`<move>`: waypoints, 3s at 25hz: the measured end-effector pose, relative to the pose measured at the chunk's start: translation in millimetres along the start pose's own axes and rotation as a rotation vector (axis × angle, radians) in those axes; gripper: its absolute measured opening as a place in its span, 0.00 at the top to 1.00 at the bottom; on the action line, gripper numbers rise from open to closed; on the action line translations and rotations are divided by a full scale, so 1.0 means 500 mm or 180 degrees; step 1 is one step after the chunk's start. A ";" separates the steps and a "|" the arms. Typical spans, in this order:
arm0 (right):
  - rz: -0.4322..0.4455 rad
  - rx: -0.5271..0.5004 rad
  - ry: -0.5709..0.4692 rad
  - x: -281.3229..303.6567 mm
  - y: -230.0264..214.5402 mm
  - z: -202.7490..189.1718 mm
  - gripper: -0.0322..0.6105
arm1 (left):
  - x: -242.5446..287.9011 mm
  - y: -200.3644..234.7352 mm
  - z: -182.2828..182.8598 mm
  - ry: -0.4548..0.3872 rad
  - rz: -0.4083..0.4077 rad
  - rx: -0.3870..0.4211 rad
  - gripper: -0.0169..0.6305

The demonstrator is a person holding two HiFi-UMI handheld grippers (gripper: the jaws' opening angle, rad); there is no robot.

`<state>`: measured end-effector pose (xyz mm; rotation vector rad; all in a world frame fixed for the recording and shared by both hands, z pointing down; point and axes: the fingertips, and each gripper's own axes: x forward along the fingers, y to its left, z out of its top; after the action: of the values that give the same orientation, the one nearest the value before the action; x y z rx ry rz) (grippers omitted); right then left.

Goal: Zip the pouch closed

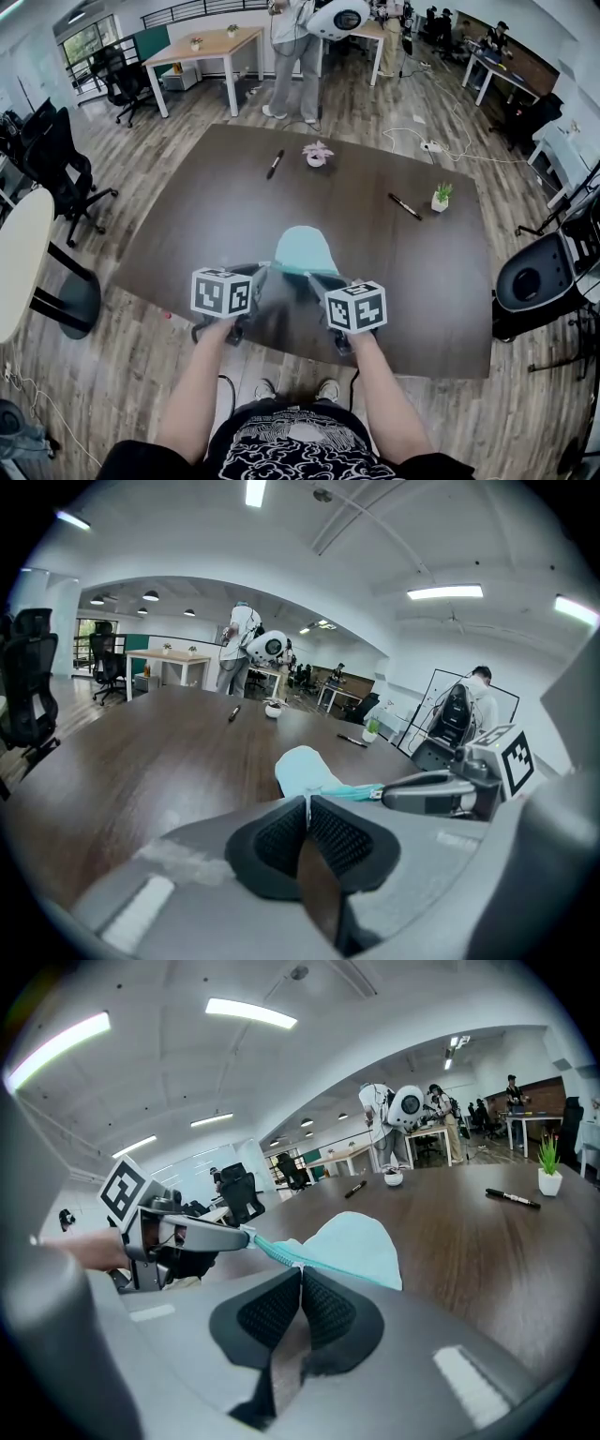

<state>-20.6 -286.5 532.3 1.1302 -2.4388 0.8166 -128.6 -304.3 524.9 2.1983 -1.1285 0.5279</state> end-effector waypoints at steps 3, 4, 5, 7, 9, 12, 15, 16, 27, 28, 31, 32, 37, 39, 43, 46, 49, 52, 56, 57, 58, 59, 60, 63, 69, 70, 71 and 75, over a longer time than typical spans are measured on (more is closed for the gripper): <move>0.0009 0.0002 0.0000 -0.001 0.002 -0.004 0.94 | 0.000 0.000 -0.004 -0.0003 0.0000 -0.0008 0.94; 0.0018 0.0004 -0.0004 0.000 0.003 -0.004 0.94 | -0.001 0.000 -0.004 -0.0007 -0.0002 -0.0011 0.94; 0.0030 0.0007 -0.0008 0.000 0.006 -0.003 0.94 | -0.002 0.000 -0.004 -0.0010 -0.0003 -0.0014 0.94; 0.0044 0.0016 -0.0010 0.000 0.008 -0.003 0.94 | -0.003 0.000 -0.005 -0.0014 -0.0003 -0.0021 0.94; 0.0013 0.0008 0.0002 -0.002 0.004 -0.005 0.94 | -0.005 0.002 -0.005 -0.0022 0.0010 -0.0033 0.94; 0.0008 0.0013 0.0005 -0.005 -0.001 -0.008 0.94 | -0.008 0.008 -0.007 -0.0040 0.0033 -0.0074 0.94; 0.0004 0.0035 0.0001 -0.006 -0.003 -0.011 0.94 | -0.013 0.016 -0.008 -0.0056 0.0068 -0.0104 0.94; -0.0013 0.0037 0.0002 -0.008 -0.005 -0.011 0.94 | -0.015 0.018 -0.007 -0.0064 0.0070 -0.0110 0.94; -0.0044 0.0013 0.0018 -0.010 -0.006 -0.009 0.94 | -0.018 0.027 -0.013 -0.0051 0.0082 -0.0162 0.94; -0.0046 0.0011 0.0018 -0.010 -0.005 -0.008 0.94 | -0.018 0.028 -0.013 -0.0047 0.0093 -0.0157 0.94; -0.0056 0.0007 0.0013 -0.008 -0.007 -0.008 0.94 | -0.018 0.033 -0.013 -0.0057 0.0115 -0.0157 0.94; -0.0062 0.0009 0.0013 -0.008 -0.009 -0.008 0.94 | -0.018 0.035 -0.012 -0.0066 0.0123 -0.0158 0.94; -0.0057 0.0035 0.0001 -0.006 -0.015 -0.007 0.94 | -0.013 0.033 -0.008 -0.0094 0.0106 -0.0177 0.94; -0.0059 0.0032 0.0008 -0.006 -0.018 -0.010 0.94 | -0.012 0.040 -0.011 -0.0077 0.0164 -0.0160 0.94; -0.0110 0.0047 0.0012 -0.010 -0.030 -0.009 0.94 | -0.010 0.047 -0.015 -0.0077 0.0177 -0.0216 0.94; -0.0106 0.0066 0.0007 -0.010 -0.031 -0.008 0.94 | -0.005 0.044 -0.017 -0.0089 0.0114 -0.0279 0.94; -0.0122 0.0064 0.0007 -0.008 -0.032 -0.010 0.94 | -0.007 0.047 -0.017 -0.0087 0.0144 -0.0248 0.94; -0.0121 0.0066 0.0009 -0.007 -0.032 -0.012 0.94 | -0.007 0.052 -0.022 -0.0057 0.0166 -0.0242 0.94; -0.0119 0.0068 0.0019 -0.009 -0.030 -0.008 0.93 | -0.009 0.052 -0.017 -0.0064 0.0171 -0.0246 0.94; -0.0118 0.0068 0.0019 -0.010 -0.030 -0.008 0.93 | -0.010 0.051 -0.013 -0.0077 0.0174 -0.0226 0.94; -0.0117 0.0070 0.0018 -0.010 -0.031 -0.009 0.93 | -0.012 0.050 -0.011 -0.0083 0.0186 -0.0202 0.94; -0.0117 0.0071 0.0017 -0.010 -0.032 -0.009 0.93 | -0.012 0.050 -0.010 -0.0082 0.0195 -0.0187 0.94; -0.0118 0.0073 0.0015 -0.009 -0.033 -0.009 0.93 | -0.011 0.052 -0.012 -0.0073 0.0197 -0.0185 0.94; -0.0116 0.0080 0.0008 -0.007 -0.035 -0.009 0.93 | -0.006 0.055 -0.018 -0.0051 0.0203 -0.0192 0.94; -0.0136 0.0080 0.0033 -0.009 -0.036 -0.014 0.93 | -0.009 0.059 -0.021 -0.0053 0.0205 -0.0211 0.94; -0.0137 0.0078 0.0036 -0.009 -0.036 -0.016 0.93 | -0.011 0.058 -0.019 -0.0057 0.0216 -0.0191 0.94; -0.0134 0.0079 0.0037 -0.009 -0.036 -0.017 0.93 | -0.012 0.059 -0.019 -0.0058 0.0226 -0.0183 0.94; -0.0188 0.0096 0.0039 -0.015 -0.047 -0.018 0.94 | -0.013 0.066 -0.024 -0.0066 0.0238 -0.0258 0.94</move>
<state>2.8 -288.6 544.0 1.1986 -2.3787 0.8424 -160.5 -307.5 540.9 2.1035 -1.2258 0.4835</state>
